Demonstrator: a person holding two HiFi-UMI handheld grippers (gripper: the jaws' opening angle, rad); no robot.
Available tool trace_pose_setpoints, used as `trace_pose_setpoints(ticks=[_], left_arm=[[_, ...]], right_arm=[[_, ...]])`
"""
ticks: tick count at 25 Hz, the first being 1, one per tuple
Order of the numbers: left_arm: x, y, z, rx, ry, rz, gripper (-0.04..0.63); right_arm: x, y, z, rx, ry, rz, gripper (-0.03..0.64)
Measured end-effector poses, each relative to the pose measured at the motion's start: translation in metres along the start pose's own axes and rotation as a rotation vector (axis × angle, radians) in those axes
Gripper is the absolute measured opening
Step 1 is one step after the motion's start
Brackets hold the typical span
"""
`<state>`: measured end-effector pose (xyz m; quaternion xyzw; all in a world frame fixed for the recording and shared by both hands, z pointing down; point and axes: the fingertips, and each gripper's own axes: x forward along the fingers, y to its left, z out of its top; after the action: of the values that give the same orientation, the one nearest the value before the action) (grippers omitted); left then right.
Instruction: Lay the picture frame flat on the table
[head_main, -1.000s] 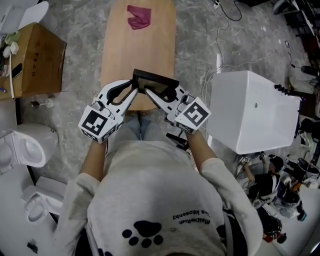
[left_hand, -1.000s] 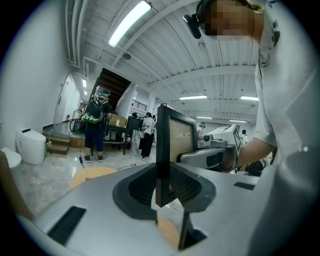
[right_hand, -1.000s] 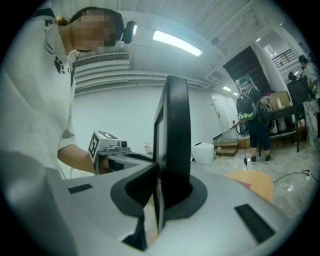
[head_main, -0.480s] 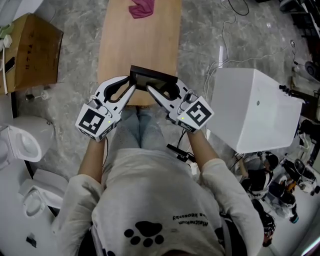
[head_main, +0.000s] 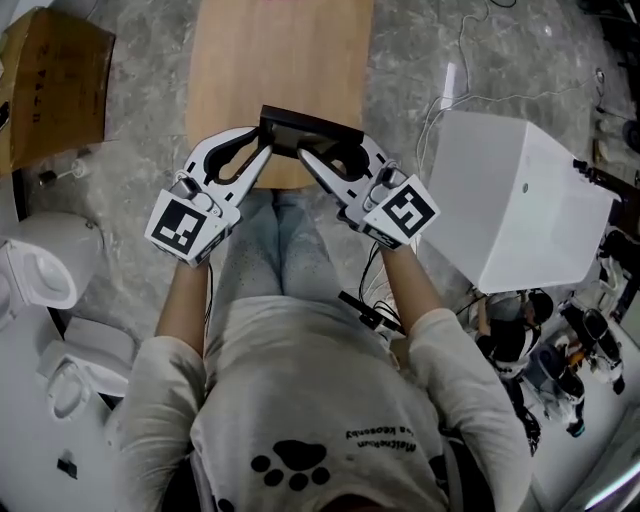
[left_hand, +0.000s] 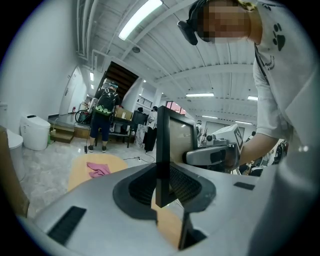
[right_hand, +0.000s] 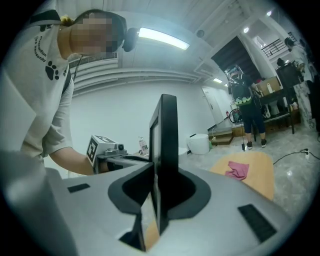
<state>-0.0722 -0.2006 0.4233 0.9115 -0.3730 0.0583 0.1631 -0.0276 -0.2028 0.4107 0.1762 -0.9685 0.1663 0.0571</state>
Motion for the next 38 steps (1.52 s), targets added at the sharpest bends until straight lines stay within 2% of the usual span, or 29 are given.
trace_pose_setpoints(ticks=[6, 11, 18, 24, 38], left_arm=[[0.010, 0.024, -0.029, -0.049, 0.023, 0.008, 0.086], [0.009, 0.018, -0.037, -0.052, 0.014, 0.003, 0.086], [0.009, 0.033, -0.058, -0.067, 0.032, 0.017, 0.086], [0.010, 0.038, -0.067, -0.049, 0.040, 0.010, 0.086], [0.016, 0.040, -0.099, -0.083, 0.044, 0.027, 0.086]], right_arm=[[0.016, -0.020, -0.028, 0.055, 0.002, -0.016, 0.081], [0.009, -0.016, -0.037, 0.048, 0.005, -0.023, 0.086], [0.011, -0.028, -0.060, 0.063, 0.013, -0.051, 0.092], [0.008, -0.033, -0.071, 0.059, 0.018, -0.070, 0.092], [-0.003, -0.044, -0.102, 0.082, 0.030, -0.104, 0.095]])
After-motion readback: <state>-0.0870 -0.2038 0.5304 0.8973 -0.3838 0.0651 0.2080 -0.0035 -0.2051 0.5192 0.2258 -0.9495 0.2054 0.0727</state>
